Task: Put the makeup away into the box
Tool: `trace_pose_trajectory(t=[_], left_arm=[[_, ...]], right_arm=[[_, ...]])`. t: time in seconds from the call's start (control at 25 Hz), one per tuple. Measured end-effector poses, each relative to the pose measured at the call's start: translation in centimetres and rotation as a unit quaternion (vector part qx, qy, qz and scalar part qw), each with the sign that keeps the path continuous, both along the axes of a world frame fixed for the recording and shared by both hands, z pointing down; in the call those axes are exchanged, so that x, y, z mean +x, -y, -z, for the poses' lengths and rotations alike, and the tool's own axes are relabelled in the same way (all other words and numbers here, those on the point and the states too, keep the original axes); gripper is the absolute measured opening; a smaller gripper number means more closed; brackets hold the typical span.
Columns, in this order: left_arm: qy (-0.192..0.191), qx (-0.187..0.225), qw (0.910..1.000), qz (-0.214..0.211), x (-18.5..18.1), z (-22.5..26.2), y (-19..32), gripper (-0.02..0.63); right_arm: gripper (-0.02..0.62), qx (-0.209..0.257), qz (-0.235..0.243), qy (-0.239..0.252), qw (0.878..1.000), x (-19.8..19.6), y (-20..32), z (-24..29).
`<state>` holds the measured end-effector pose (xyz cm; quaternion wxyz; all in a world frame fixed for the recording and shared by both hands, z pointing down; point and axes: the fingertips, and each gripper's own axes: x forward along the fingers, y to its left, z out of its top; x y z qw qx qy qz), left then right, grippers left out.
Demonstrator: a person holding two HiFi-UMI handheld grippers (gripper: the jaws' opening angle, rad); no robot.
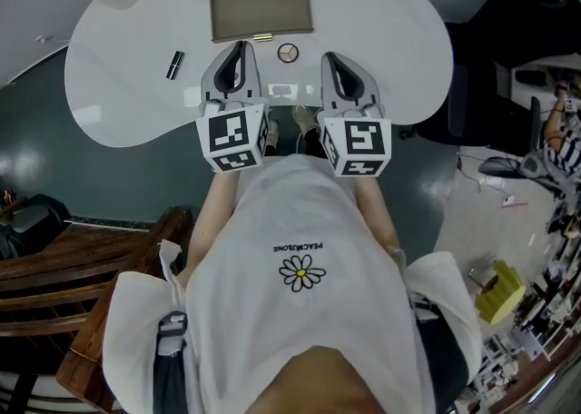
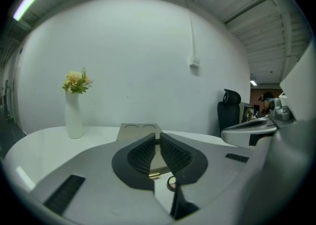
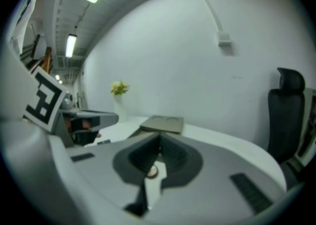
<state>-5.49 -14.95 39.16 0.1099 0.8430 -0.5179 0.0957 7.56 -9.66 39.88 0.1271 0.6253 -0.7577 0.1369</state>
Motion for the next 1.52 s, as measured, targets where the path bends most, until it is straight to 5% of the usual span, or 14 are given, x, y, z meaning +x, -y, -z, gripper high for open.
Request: trace_pose_trajectory(t=[0.32,0.56,0.84,1.08,1.52], left_arm=[[0.002,-0.048,0.9962,-0.073,4.3,-3.5,1.0,0.236],[0.041,-0.132,0.9824,-0.126,7.0,-10.2,0.1,0.305],[0.108,-0.192,0.9647,-0.146,7.9,-16.8,-0.8,0.319],[0.120,-0.216,0.9584,-0.143,8.5,-19.4,-0.7,0.318],[0.171,-0.211,0.9511,-0.147,8.8,-20.2,-0.1,0.239]], right_arm=[[0.029,-0.013,-0.015,-0.009,1.000,2.0,0.2,-0.6],[0.029,-0.025,-0.029,-0.015,0.999,3.5,-0.5,-1.4],[0.029,-0.038,-0.049,-0.018,0.998,5.3,-1.3,-2.0],[0.029,-0.049,-0.049,-0.019,0.997,5.9,-1.8,-2.6],[0.029,-0.054,-0.043,-0.019,0.997,5.7,-1.9,-2.9]])
